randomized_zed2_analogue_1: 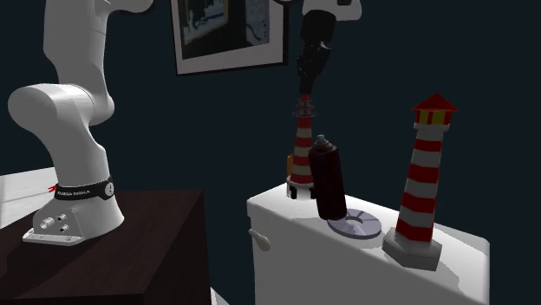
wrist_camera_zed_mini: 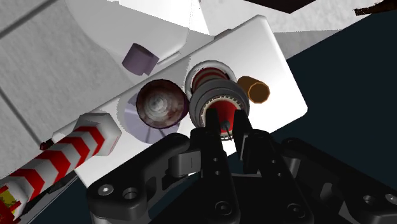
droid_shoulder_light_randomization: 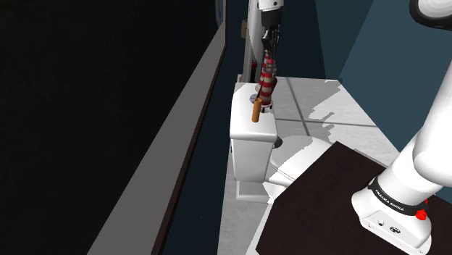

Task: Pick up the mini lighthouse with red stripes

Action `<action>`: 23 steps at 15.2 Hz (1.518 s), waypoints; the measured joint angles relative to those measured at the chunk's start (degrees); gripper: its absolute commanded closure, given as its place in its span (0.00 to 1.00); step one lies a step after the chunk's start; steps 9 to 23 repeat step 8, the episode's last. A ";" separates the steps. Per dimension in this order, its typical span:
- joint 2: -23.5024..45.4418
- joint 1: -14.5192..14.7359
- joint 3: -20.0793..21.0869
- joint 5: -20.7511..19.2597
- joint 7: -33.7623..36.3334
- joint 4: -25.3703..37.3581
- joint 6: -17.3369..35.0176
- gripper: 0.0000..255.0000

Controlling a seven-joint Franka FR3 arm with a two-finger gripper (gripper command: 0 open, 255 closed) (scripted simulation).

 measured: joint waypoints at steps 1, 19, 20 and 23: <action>0.18 -0.02 -0.02 0.00 -0.08 1.03 -0.84 1.00; 1.55 -0.04 -0.05 0.04 -0.51 8.05 -6.46 1.00; 1.55 -0.04 -0.05 0.04 -0.51 8.05 -6.46 1.00; 1.55 -0.04 -0.05 0.04 -0.51 8.05 -6.46 1.00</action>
